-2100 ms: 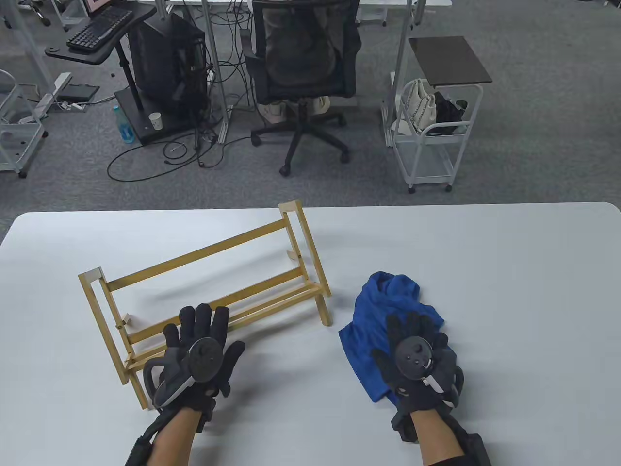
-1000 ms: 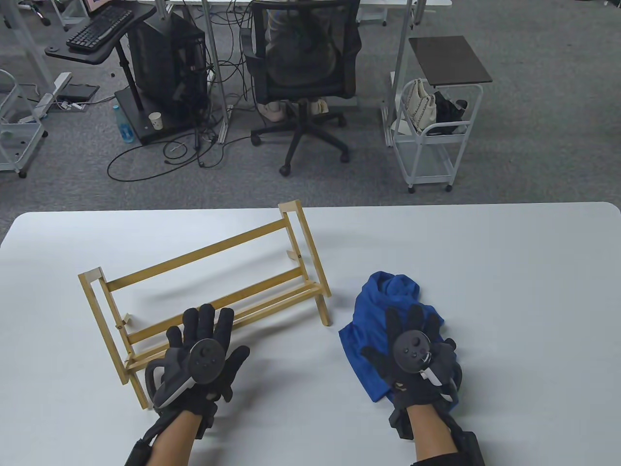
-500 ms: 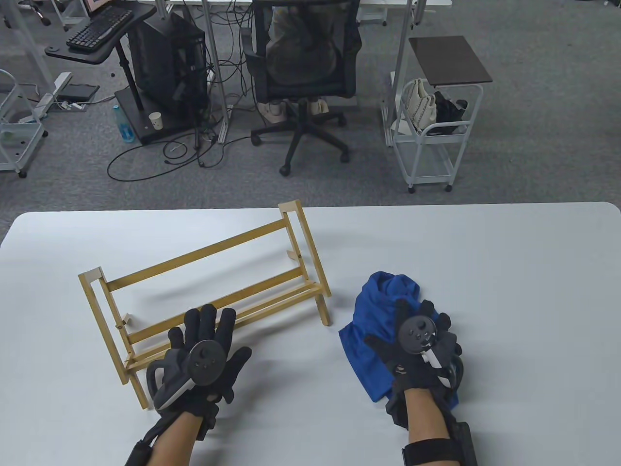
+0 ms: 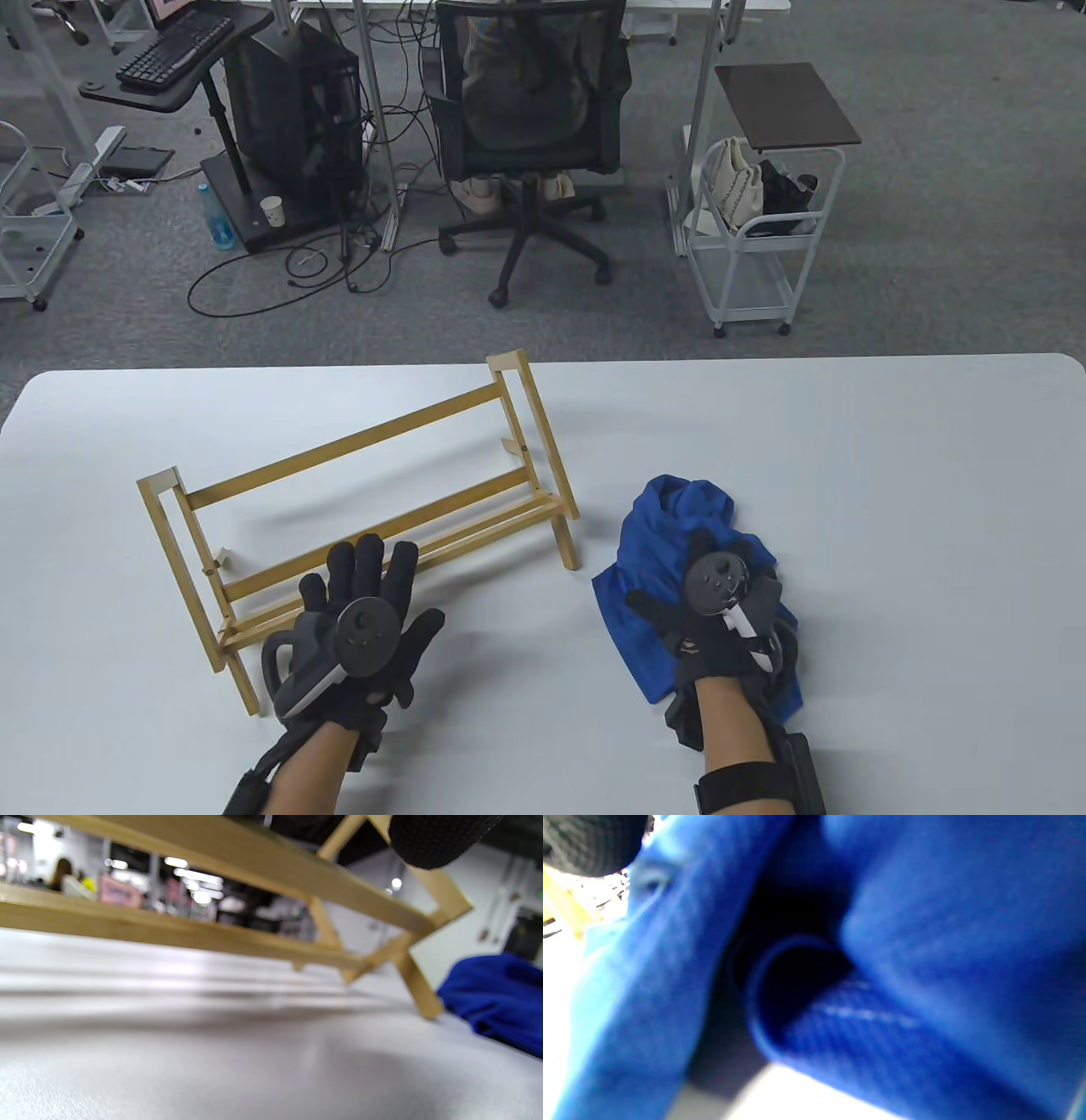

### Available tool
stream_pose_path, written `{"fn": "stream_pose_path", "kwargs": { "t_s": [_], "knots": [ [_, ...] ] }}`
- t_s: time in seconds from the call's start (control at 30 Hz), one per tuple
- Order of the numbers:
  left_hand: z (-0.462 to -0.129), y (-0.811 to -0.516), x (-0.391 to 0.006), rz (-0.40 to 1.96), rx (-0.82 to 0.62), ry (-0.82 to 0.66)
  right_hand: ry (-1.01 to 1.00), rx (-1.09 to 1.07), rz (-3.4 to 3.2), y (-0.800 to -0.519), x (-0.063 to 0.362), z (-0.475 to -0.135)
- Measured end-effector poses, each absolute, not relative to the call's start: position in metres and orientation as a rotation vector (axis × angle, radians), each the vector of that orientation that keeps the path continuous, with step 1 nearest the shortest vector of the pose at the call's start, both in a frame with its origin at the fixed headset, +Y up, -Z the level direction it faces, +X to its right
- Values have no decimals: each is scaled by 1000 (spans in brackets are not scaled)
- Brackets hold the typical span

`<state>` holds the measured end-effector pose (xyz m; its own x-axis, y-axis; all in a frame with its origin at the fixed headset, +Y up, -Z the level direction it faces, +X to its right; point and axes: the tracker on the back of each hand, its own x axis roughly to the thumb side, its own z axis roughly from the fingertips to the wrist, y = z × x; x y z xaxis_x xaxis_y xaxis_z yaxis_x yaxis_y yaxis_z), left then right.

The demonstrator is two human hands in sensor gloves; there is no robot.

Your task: Hang t-shirt on book rack

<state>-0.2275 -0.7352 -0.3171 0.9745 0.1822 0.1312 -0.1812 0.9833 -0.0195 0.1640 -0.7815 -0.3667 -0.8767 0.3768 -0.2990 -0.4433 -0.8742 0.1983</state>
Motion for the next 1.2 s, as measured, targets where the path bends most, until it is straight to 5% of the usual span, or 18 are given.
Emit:
{"fn": "stream_pose_path", "kwargs": {
  "t_s": [1.2],
  "knots": [
    [-315,-734,-223,167,-13,-127,260,-476,2802,-778,173,-365]
  ]
}}
